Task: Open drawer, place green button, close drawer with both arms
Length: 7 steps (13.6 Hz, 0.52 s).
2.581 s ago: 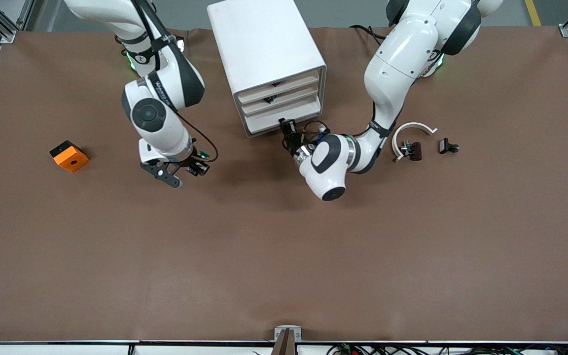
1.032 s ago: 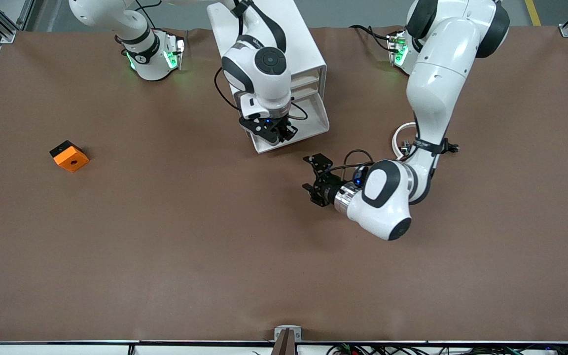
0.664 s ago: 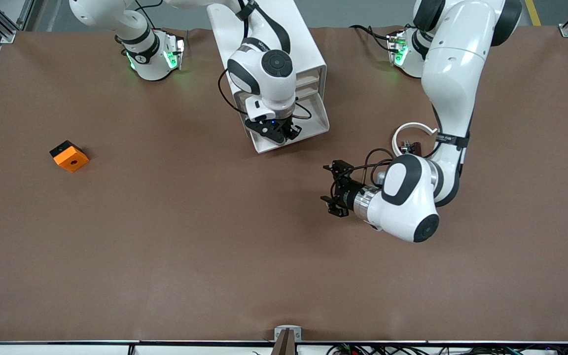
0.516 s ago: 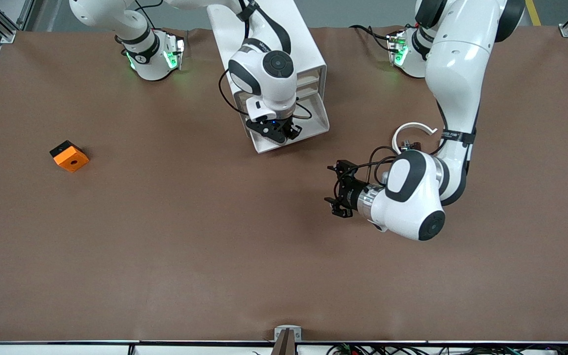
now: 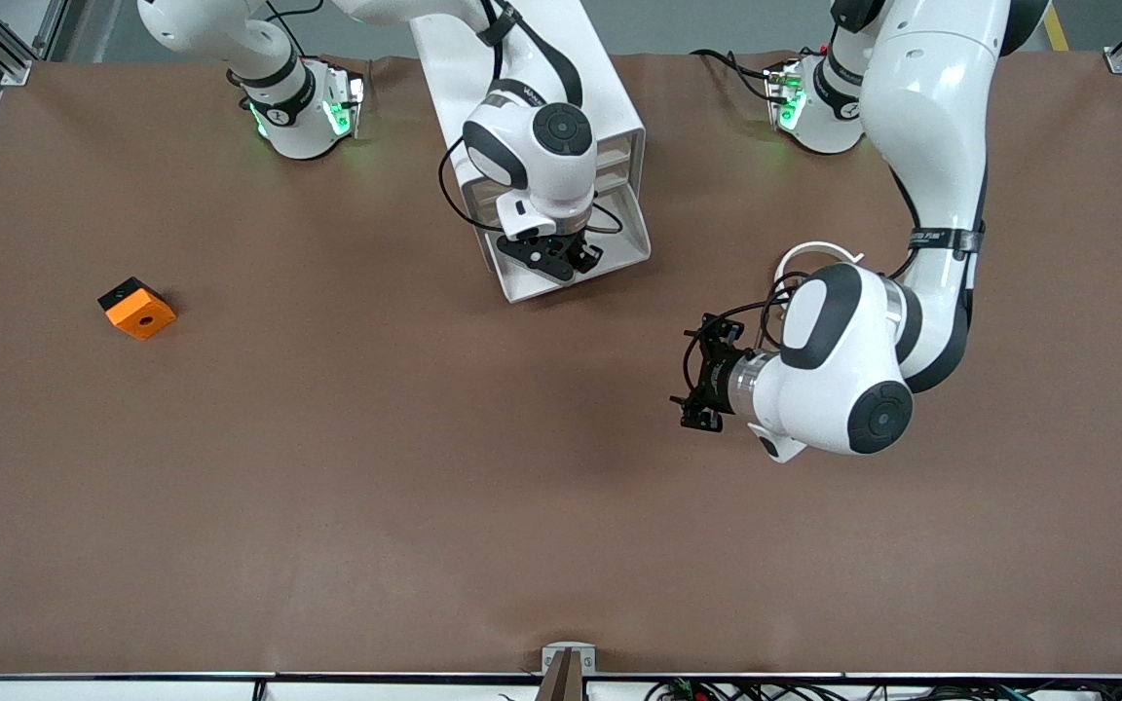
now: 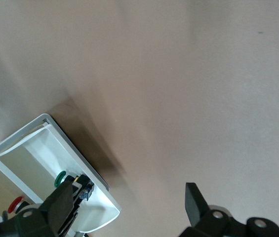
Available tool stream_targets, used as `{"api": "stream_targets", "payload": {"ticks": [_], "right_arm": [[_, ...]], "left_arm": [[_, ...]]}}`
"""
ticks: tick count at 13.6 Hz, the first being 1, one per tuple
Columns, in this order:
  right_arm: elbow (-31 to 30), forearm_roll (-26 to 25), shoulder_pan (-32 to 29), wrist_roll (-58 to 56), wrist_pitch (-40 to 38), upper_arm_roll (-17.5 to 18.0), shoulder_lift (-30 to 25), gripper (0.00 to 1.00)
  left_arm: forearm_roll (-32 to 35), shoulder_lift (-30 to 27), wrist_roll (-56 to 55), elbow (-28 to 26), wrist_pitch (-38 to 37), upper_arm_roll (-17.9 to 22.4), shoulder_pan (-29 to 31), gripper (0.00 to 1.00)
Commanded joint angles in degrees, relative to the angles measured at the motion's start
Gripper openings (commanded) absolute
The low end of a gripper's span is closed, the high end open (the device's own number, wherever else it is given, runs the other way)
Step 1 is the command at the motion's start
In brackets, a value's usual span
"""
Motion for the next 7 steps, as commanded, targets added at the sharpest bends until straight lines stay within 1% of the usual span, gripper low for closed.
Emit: {"api": "stream_targets", "payload": {"ticks": [1, 3, 4, 5, 6, 7], "right_arm": [[2.0, -0.6, 0.9, 0.0, -0.2, -0.7, 1.2, 0.00], [2.6, -0.5, 0.9, 0.1, -0.2, -0.7, 1.7, 0.00], [2.6, -0.5, 0.8, 0.1, -0.2, -0.7, 1.8, 0.03], [2.8, -0.5, 0.8, 0.1, -0.2, -0.7, 1.9, 0.20], [2.9, -0.4, 0.8, 0.6, -0.2, -0.7, 1.9, 0.79], [3.0, -0.5, 0.9, 0.7, -0.3, -0.8, 1.9, 1.00]], "left_arm": [[1.1, -1.9, 1.5, -0.8, -0.2, 0.7, -0.3, 1.00], [1.7, -2.8, 3.4, -0.8, -0.2, 0.8, -0.5, 1.00], [2.3, -3.2, 6.5, -0.8, -0.2, 0.8, -0.6, 1.00], [2.5, -3.2, 10.6, -0.8, -0.2, 0.7, -0.9, 1.00], [3.0, -3.8, 14.3, -0.9, -0.2, 0.6, -1.0, 1.00], [4.4, -4.3, 17.7, -0.9, -0.2, 0.4, -1.0, 1.00]]}}
